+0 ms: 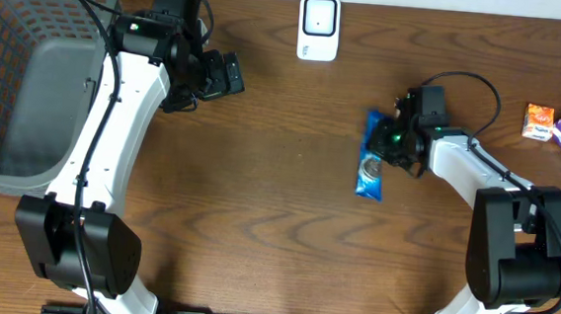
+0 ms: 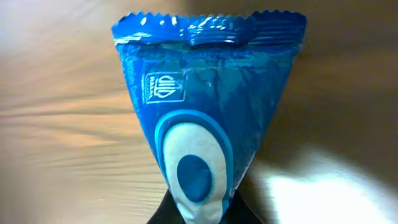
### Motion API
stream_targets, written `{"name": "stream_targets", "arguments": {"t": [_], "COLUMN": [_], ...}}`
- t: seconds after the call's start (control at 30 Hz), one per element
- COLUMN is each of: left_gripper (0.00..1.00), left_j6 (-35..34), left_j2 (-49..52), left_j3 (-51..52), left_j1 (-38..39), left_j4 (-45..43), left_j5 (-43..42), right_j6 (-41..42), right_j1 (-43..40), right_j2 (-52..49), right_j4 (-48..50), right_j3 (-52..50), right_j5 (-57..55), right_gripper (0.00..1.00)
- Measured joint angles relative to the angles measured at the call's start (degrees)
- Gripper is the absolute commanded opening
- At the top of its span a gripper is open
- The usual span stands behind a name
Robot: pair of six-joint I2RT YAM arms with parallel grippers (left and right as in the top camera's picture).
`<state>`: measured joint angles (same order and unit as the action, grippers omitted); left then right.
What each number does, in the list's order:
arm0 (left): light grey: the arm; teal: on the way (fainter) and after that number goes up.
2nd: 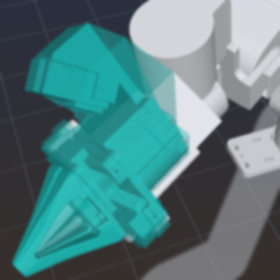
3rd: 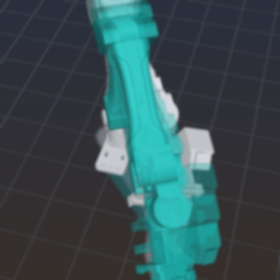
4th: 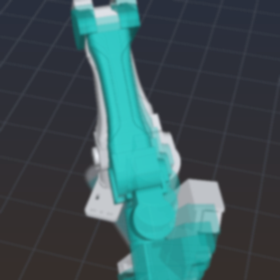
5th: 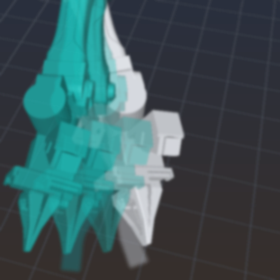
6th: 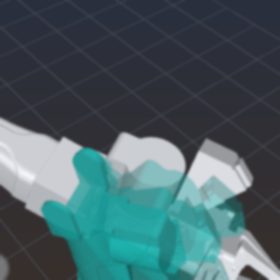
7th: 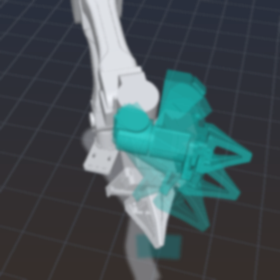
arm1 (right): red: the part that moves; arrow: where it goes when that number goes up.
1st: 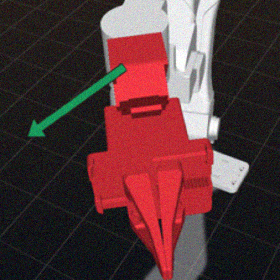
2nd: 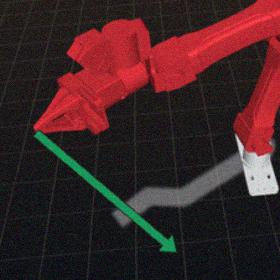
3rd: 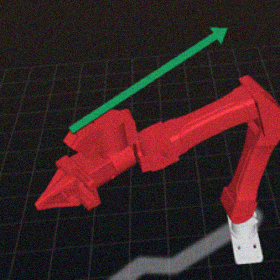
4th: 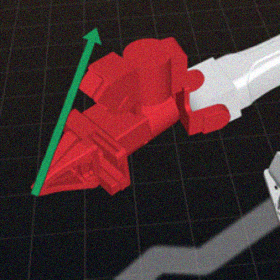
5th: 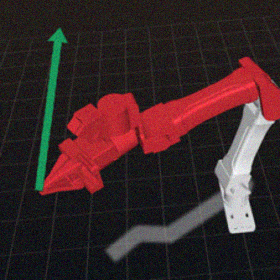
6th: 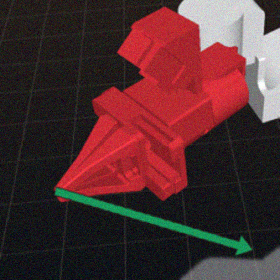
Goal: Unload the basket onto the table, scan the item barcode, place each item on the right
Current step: 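Lift the Oreo pack and carry it toward the white scanner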
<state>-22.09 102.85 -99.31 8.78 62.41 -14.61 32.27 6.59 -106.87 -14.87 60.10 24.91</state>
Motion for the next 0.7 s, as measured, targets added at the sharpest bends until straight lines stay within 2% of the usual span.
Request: {"name": "stream_targets", "arguments": {"t": [0.13,0.3,0.57,0.7], "left_gripper": [0.98,0.98,0.98,0.98], "left_j6": [0.02,0.00,0.00,0.00], "left_j2": [0.00,0.00,0.00,0.00], "left_j3": [0.00,0.00,0.00,0.02], "left_j1": [0.00,0.00,0.00,0.00], "left_j4": [0.02,0.00,0.00,0.00], "left_j5": [-0.02,0.00,0.00,0.00], "right_j6": [7.87,21.27,43.60,50.03], "right_j1": [-2.56,-4.42,-4.50,-4.50], "right_j2": [-0.09,-0.11,-0.11,-0.13], "right_j4": [16.52,35.01,55.17,63.60], "right_j3": [-0.15,0.13,0.15,0.15], "right_j5": [18.91,35.65,51.67,56.43], "right_gripper": [0.01,0.02,0.01,0.01]}}
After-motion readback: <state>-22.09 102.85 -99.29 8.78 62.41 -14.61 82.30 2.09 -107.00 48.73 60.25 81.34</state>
